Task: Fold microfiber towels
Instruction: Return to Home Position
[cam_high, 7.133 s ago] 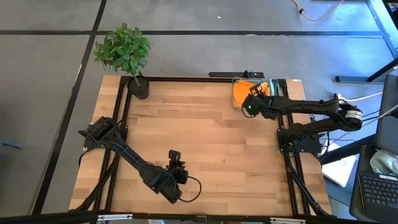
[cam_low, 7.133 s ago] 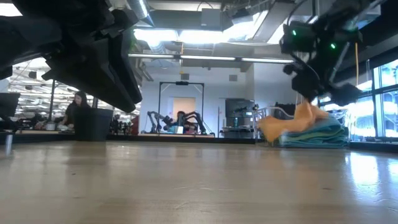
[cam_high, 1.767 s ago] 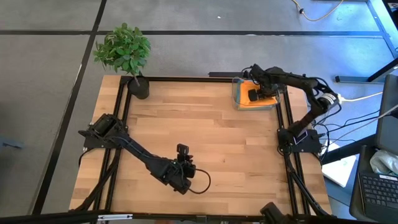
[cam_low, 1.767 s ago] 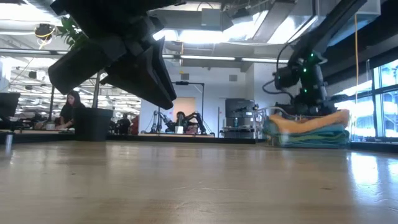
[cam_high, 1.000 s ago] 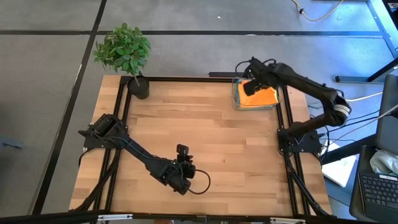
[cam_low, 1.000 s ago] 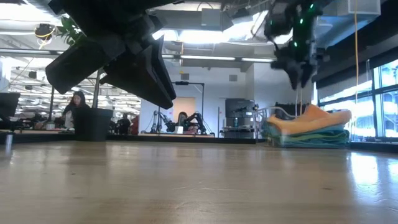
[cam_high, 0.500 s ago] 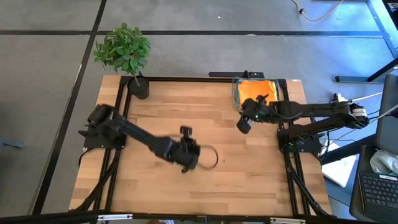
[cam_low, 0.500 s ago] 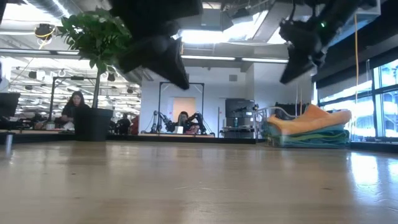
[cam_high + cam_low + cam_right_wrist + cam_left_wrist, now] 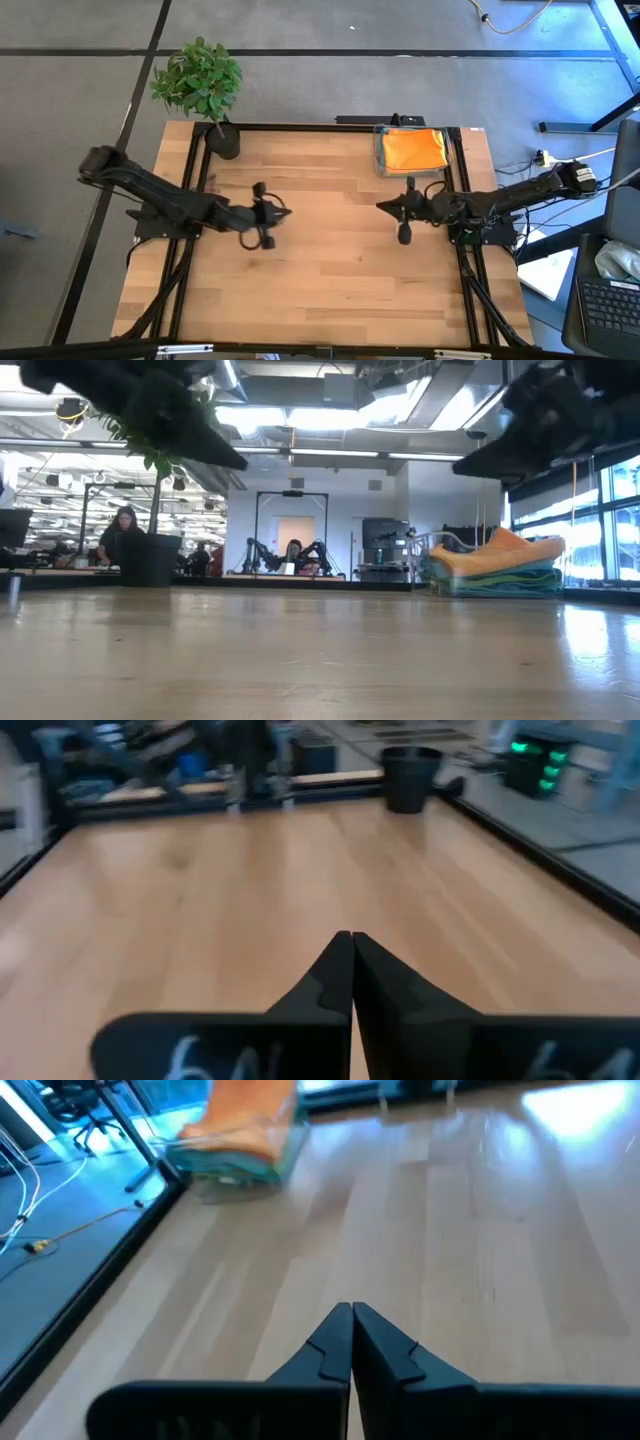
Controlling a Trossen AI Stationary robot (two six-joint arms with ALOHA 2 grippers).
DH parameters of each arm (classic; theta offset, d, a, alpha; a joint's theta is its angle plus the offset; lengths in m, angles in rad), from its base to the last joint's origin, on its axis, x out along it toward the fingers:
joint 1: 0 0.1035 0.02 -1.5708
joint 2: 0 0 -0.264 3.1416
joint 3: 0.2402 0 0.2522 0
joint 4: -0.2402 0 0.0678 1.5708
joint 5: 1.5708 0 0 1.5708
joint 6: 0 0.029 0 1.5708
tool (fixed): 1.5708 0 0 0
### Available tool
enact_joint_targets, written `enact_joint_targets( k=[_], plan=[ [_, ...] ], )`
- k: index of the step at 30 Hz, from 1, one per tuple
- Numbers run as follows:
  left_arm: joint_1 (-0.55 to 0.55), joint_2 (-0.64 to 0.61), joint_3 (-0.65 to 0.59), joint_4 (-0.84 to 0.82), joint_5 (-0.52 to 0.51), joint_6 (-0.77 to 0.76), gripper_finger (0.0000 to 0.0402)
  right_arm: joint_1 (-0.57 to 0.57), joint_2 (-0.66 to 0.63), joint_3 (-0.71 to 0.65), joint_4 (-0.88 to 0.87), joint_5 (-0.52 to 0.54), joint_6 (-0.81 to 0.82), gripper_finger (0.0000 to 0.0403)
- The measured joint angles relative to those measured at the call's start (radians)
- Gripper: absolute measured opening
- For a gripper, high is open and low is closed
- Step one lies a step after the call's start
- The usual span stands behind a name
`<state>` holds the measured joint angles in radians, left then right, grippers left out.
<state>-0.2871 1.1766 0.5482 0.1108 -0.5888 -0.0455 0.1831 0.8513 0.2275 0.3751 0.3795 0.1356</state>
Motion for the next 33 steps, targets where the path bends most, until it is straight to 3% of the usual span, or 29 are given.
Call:
enact_joint_targets(
  k=[3,9,17,20,24,28,33],
  plan=[
    [-0.005,-0.153,-0.084,0.006,0.006,-0.016,0.0,-0.001,-0.072,-0.046,0.005,-0.066,-0.013,0.0007],
    [-0.068,-0.471,-0.303,0.052,-0.032,-0.063,0.0,-0.001,-0.267,-0.123,-0.003,-0.102,-0.038,0.0019],
    [-0.088,-0.859,-0.464,0.1,-0.021,0.055,0.0,-0.001,-0.531,-0.169,-0.126,-0.233,-0.103,0.0007],
    [-0.088,-0.98,-0.479,0.03,-0.001,0.076,0.0,-0.001,-0.622,-0.17,-0.265,-0.234,-0.094,0.0011],
    [-0.088,-1.146,-0.48,-0.181,0.003,0.041,0.0,-0.001,-0.761,-0.165,-0.425,-0.244,-0.092,0.0005],
    [-0.086,-1.174,-0.477,-0.235,0.015,0.025,0.0,-0.001,-0.849,-0.136,-0.547,-0.244,-0.092,0.0006],
    [-0.086,-1.174,-0.528,-0.08,0.135,0.066,0.0,0.001,-0.85,-0.155,-0.538,-0.249,-0.091,0.0015]
  ],
)
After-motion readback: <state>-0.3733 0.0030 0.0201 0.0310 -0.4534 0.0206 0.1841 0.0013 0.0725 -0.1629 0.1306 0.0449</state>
